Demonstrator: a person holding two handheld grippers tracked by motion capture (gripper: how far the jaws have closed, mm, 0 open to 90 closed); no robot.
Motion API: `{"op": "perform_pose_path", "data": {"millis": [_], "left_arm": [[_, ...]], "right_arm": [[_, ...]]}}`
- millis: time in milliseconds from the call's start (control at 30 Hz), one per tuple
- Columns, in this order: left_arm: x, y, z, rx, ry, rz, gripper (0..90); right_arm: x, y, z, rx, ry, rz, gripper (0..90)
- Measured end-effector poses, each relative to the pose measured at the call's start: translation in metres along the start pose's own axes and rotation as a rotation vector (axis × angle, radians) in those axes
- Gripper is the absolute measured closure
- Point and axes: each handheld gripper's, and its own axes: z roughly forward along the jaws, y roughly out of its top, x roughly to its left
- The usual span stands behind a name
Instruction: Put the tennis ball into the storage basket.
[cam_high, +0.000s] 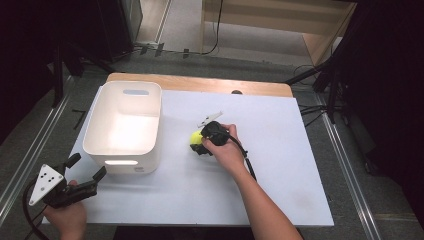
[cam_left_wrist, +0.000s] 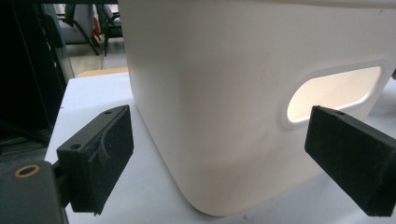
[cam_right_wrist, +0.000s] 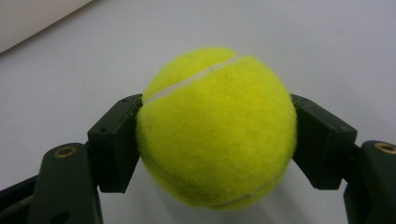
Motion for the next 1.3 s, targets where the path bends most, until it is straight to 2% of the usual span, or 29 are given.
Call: {"op": "perform_pose_path", "data": {"millis": [200,233,633,800,1067,1300], "left_arm": [[0.000,0.000,0.000,0.001,0.000,0.001,7.9],[0.000,0.000,0.000,0.002,0.000,0.004,7.9],[0.000,0.000,0.000,0.000,0.000,0.002,7.9],[0.000,0.000,0.000,-0.004,-0.002,-0.001,7.9],[0.000,0.000,0.000,-0.001,-0.001,0.000,7.9],[0.000,0.000,0.000,0.000,0.000,-0.001,7.9]], "right_arm": [[-0.001,0.001,-0.003,0.004,0.017,-0.017,24.3],[-0.001,0.002,-0.004,0.003,0.019,0.001,24.3],[-0.002,0.005,-0.015,-0.018,0.032,-0.003,24.3],[0.001,0.008,-0.017,-0.010,0.051,-0.018,24.2],[0.005,0.016,-0.024,-0.022,0.051,-0.048,24.2],[0.006,0.021,-0.032,-0.035,0.056,-0.052,24.2]]}}
